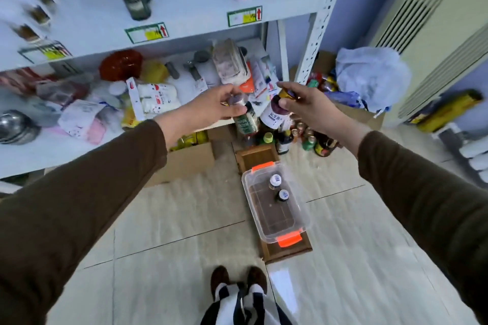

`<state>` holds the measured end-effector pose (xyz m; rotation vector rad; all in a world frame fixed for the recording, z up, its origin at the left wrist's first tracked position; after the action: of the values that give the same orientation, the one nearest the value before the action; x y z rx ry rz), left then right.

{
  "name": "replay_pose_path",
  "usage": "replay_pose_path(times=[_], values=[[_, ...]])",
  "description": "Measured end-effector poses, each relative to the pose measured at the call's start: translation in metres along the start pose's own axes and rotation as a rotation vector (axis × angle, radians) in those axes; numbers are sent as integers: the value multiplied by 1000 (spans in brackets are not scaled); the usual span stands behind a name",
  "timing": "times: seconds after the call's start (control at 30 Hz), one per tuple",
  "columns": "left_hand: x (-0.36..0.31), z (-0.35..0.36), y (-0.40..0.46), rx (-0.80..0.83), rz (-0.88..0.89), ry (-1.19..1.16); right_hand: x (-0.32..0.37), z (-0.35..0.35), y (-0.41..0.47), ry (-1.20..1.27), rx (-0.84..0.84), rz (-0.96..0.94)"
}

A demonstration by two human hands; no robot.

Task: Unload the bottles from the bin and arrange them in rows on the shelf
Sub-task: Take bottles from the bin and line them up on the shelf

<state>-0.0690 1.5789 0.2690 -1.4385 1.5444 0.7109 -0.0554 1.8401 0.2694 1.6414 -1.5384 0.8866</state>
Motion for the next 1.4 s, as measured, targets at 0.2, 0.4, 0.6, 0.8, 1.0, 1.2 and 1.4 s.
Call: replay_pose_path(times=[0.2,0.4,0.6,0.8,1.0,1.2,1.4], values=[[-52,-72,-26,-99,57,-52,92,3,11,112,0,-99],[-58,-160,-63,-257,48,-90,181,50,28,157,42,-214],[-32,-272,-102,-339,47,-89,269,137,46,162,79,-354],[10,-395,-128,-456,75,-70,357,239,56,174,139,-412],[43,-498,-141,-532,98,-58,434,326,69,179,113,-435],[68,-567,-133,-594,105,-142,488,400,101,161,168,-467],[94,-637,-107,-645,77,-87,528,465,157,171,192,-501]])
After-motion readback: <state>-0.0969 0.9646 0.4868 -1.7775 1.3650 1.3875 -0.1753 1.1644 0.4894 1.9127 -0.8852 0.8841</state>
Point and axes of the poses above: each hand's wrist, its own y-axis towards the middle knuckle, its own z-axis out of the palm, x = y × z, the point moved 1 cm from there along y, towards the middle knuckle, and after that the axes turned 14 degrees about -x, right-handed, at the moved point
